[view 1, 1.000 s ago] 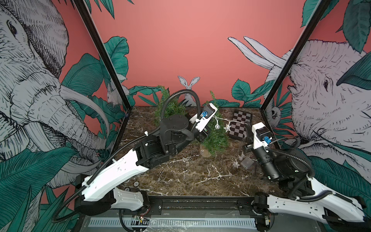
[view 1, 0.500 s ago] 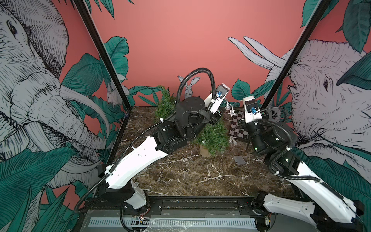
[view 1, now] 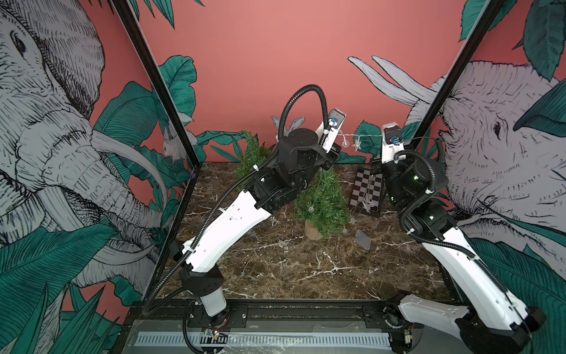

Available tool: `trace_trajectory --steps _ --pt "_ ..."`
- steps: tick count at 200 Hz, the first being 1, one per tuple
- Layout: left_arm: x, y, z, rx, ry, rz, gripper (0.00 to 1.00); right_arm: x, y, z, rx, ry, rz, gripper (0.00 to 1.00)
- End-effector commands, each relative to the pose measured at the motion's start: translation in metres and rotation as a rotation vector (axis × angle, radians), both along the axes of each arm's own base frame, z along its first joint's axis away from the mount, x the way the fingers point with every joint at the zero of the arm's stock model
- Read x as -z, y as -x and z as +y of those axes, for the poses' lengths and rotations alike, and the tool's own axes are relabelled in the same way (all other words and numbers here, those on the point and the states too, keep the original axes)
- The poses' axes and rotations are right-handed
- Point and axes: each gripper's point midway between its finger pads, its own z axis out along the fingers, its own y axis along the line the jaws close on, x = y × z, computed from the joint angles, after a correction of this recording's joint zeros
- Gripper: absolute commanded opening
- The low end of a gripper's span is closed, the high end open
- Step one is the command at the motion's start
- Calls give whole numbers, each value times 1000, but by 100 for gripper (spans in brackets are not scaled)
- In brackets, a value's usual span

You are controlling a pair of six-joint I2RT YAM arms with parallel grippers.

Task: Wrap string light around the christmas tree
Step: Wrap the Christmas tree at the center of the board.

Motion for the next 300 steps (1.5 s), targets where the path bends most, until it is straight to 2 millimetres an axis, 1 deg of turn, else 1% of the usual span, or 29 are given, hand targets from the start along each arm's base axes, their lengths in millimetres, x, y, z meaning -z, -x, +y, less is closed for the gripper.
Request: trace_trajectory --steps 1,38,64,77,94,120,133,152,179,196,222,232,248,267,300 --pt "-16 -19 21 -52 87 17 0 -21 -1 -9 -21 -84 -45 0" --pt "-3 -41 18 -74 83 41 0 -5 -19 -7 -32 -66 11 0" --pt "3 -58 27 -94 125 75 0 6 -27 -2 -56 -61 44 0" --pt "2 -61 29 -91 143 81 0 9 -29 1 -74 -56 54 0" --pt "-1 -62 33 -112 144 66 0 12 -31 4 -89 -58 69 0" --pt "-9 -61 45 -131 190 57 0 16 -33 14 -141 -57 93 0" --pt "-12 -55 47 -108 223 55 0 18 -33 18 -162 -60 104 0" --pt "-20 -41 51 -57 284 32 0 22 -33 21 -177 -57 114 0" --pt "-27 -19 54 35 321 20 0 21 -30 22 -191 -62 109 0" --pt "-27 -13 57 53 325 25 0 18 -28 23 -202 -71 105 0" --pt "-24 -17 74 -39 328 12 0 16 -27 25 -215 -75 111 0" --pt "-25 -19 80 -68 335 -4 0 17 -27 25 -218 -73 115 0" --pt "-24 -26 87 -133 319 -4 0 17 -27 24 -213 -70 115 0" --pt "-20 -35 86 -177 289 13 0 18 -28 25 -212 -68 122 0" --pt "-9 -51 73 -191 266 38 0 24 -34 24 -190 -53 149 0"
